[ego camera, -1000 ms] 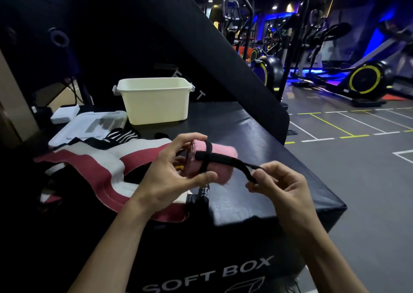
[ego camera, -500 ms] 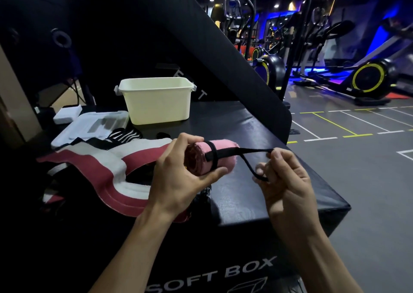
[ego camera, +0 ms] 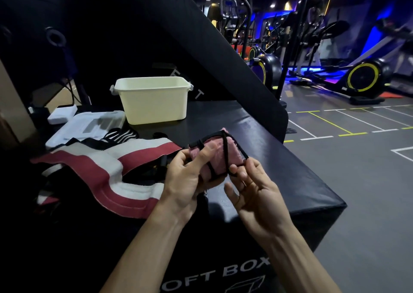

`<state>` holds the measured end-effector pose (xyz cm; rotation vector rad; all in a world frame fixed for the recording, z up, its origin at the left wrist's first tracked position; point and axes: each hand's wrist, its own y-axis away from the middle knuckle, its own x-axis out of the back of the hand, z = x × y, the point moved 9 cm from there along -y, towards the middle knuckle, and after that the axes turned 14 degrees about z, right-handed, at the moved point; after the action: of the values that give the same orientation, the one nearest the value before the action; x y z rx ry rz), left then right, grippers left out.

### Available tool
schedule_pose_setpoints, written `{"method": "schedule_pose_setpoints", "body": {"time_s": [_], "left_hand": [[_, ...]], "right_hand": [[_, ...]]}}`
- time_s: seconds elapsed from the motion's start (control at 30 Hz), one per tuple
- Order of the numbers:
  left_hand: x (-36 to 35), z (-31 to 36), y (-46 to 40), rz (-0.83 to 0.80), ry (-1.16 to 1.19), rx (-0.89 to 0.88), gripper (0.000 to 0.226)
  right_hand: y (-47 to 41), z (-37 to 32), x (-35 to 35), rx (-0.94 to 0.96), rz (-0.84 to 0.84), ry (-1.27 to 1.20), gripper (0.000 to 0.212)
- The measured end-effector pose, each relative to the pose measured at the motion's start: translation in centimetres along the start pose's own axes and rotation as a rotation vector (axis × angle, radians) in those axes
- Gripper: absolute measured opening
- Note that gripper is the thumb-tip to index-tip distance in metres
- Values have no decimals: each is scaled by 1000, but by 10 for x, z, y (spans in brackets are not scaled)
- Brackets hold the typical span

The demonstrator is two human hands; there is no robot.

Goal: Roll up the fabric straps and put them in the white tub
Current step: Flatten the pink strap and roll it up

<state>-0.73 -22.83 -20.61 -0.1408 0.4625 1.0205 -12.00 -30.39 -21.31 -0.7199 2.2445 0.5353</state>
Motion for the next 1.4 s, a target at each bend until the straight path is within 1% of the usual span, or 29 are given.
{"method": "schedule_pose_setpoints", "body": {"time_s": [0.07,0.2,0.33,0.4,0.47,0.57,0.63,0.67,0.77,0.8,0.87,0.93,1.0,1.13,1.17,1.2,1.3,1.33,1.4], "left_hand": [[-2,-1,1,-28,-7,12,70],[-9,-1,7,-98,-9,23,54],[-8,-2,8,-125,-24,26,56],[-10,-2,10,-142,-45,21,56],[-14,-2,12,-179,-70,7,51],[-20,-3,17,-231,-87,-14,44],[-21,-3,19,-218,-100,-20,49],[-21,-1,20,-207,-111,-31,55],[-25,6,24,-251,-205,-140,88],[-26,10,25,-253,-264,-204,90],[-25,18,24,-209,-362,-334,85],[-25,23,26,-177,-363,-376,81],[-24,23,26,-188,-328,-343,78],[-16,23,16,-196,-234,-278,75],[-15,23,15,-193,-209,-266,73],[-15,22,14,-191,-181,-256,68],[-18,16,14,-187,-103,-199,32],[-18,13,14,-183,-83,-157,28],[-15,7,12,-163,-79,-98,34]], "right_hand": [[0,-1,0,-6,-12,23,22],[-4,2,7,-42,11,135,16],[-8,0,12,-21,27,245,13],[-8,-2,15,11,42,284,13],[-9,-4,18,67,73,348,15],[-8,-14,24,214,150,428,16],[-5,-20,26,316,195,487,16],[-4,-22,27,357,206,522,18],[-3,-23,29,403,231,582,24],[-3,-22,29,404,237,584,25],[-3,-22,30,406,241,579,26],[-2,-23,28,421,236,578,25],[0,-21,23,418,206,579,24],[4,-8,7,284,76,504,15],[4,-6,5,280,57,514,15],[4,-7,3,311,56,540,17],[2,-13,-1,492,104,665,20],[1,-11,-2,515,112,678,21],[-2,-5,-5,483,110,669,24]]}}
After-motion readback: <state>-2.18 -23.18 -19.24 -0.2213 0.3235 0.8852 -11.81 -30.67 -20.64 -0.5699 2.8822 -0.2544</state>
